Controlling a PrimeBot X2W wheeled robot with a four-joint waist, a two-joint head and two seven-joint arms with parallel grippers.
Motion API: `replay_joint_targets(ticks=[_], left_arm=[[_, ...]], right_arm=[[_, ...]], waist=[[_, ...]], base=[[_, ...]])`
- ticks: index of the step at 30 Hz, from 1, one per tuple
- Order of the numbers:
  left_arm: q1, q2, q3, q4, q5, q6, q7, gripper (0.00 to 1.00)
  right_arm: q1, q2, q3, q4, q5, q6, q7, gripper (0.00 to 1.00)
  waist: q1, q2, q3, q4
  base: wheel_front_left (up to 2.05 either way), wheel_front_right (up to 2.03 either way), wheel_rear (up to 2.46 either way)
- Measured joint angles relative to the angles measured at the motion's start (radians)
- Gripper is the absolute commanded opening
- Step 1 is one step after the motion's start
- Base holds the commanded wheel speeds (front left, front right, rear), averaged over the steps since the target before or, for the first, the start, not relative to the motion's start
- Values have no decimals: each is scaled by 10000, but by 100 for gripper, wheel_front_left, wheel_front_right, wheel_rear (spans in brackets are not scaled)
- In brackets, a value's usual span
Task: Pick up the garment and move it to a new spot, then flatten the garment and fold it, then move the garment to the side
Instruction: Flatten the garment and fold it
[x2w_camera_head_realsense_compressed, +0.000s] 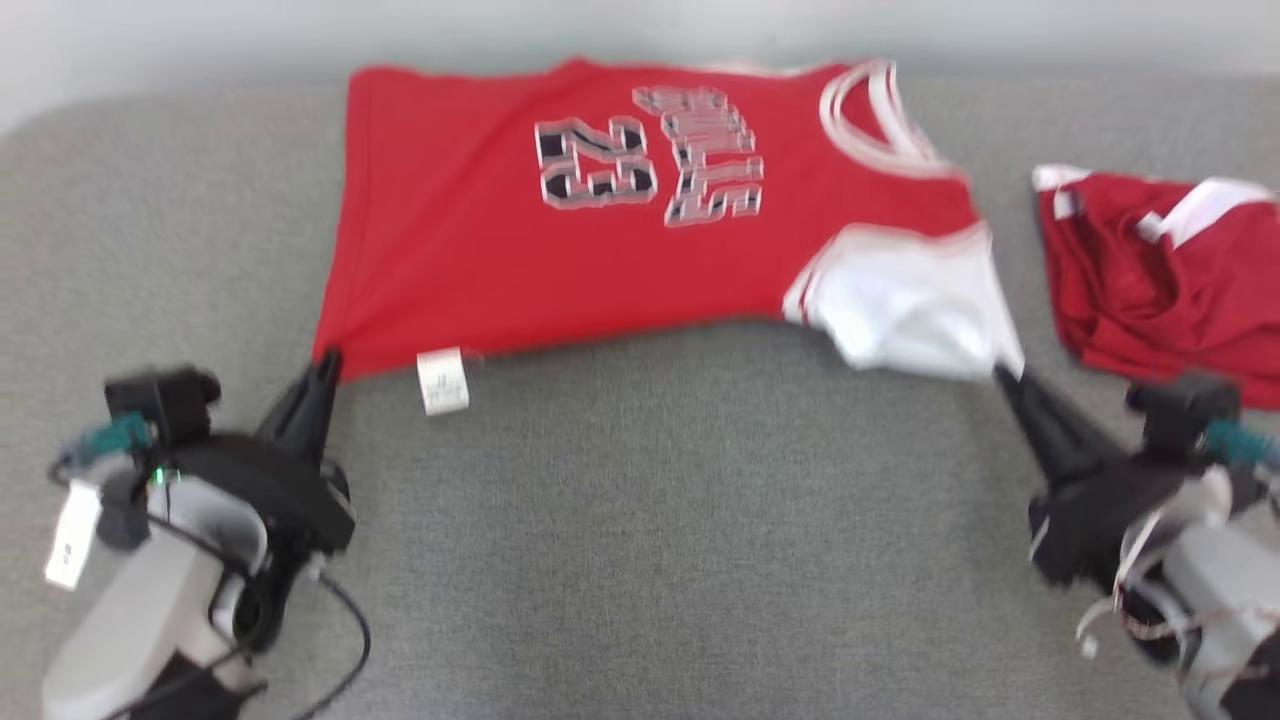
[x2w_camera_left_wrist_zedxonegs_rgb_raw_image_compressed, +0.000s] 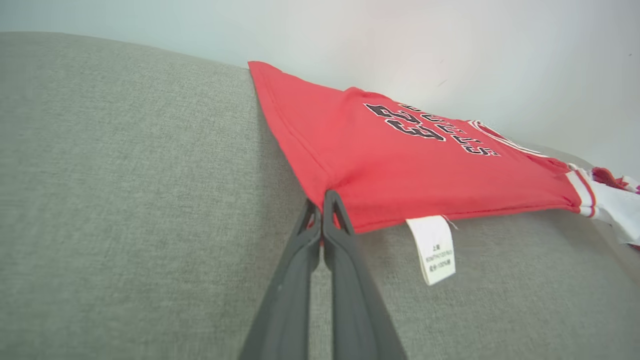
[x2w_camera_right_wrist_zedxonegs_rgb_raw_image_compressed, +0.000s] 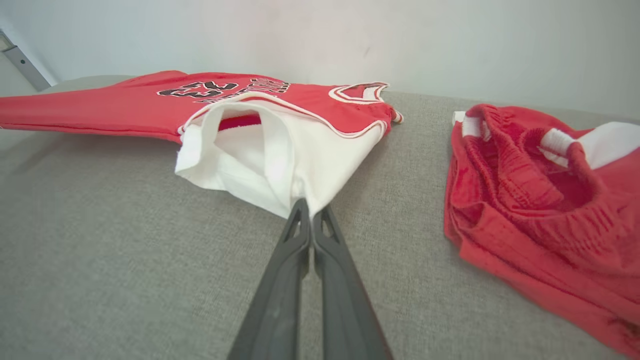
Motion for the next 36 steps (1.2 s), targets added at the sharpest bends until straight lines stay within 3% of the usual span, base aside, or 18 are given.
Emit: replay_joint_targets(ticks=[14, 20, 26, 36], left_arm=[[2801, 92, -527, -33, -140, -15, -92, 0], [3630, 366, -761, -224, -173, 13, 203, 0], [4287, 637, -1175, -360, -4, 265, 803, 0], [4683, 510, -1223, -848, -127, 725, 1195, 0]], right_arm=[[3288, -458, 370, -658, 1206, -6, 890, 0], [4508, -642, 614, -1417, 1812, -165, 1676, 0], [5266, -911, 654, -2113, 2201, -644, 2339, 0], [6099, -1149, 504, -2842, 3085, -1292, 3164, 0]], waist=[[-1, -1, -2027, -16], [-1, -1, -2758, -1], [1, -2, -3089, -18], [2, 0, -3083, 142]], base=[[0, 0, 0], [0, 0, 0], [0, 0, 0], [0, 0, 0]])
